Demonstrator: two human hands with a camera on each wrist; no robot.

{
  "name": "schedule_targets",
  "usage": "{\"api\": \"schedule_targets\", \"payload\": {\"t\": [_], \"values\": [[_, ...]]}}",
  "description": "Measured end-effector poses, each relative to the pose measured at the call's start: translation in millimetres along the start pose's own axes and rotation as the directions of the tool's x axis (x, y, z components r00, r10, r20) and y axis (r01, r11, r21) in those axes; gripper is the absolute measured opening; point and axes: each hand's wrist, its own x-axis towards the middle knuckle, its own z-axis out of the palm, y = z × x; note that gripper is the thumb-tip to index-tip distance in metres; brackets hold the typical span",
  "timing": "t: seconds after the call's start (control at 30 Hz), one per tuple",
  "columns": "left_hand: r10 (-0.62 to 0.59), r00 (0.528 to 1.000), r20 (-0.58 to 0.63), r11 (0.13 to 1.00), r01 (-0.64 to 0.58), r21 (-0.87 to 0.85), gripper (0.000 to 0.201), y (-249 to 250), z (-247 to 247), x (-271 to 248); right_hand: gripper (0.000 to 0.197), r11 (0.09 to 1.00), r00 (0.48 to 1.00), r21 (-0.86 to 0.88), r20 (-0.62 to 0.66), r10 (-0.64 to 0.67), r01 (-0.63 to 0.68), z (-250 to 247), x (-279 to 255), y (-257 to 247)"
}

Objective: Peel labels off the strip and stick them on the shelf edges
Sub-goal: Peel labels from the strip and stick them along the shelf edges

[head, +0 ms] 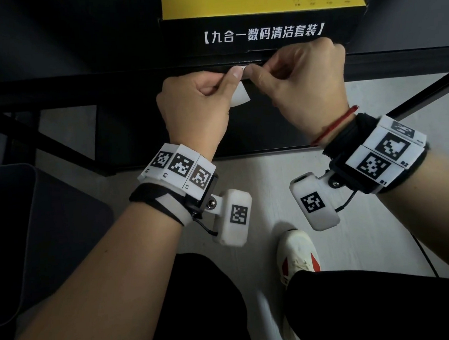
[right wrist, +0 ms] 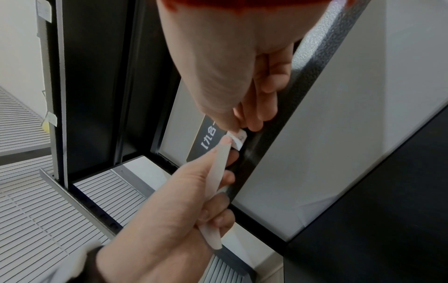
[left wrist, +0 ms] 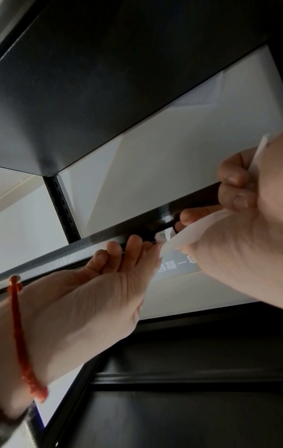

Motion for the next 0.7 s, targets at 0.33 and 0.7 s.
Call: {"api": "schedule_targets", "payload": {"t": [0.33,0.7], "values": [[-0.012,1.0,0.014,1.0,0.011,0.022,0.016,-2.7,-3.1,3.2,0.036,0.993,0.996,-0.085,0.041,-0.079,0.082,-4.9,2.2,5.2],[0.055,0.998,0.017,0.997,-0.056,0.056,0.016,-4.9,-6.6,4.9,0.032,0.993,0.993,-0.053,0.069,-0.101,0.104,-6.0,3.7,10.1]]}}
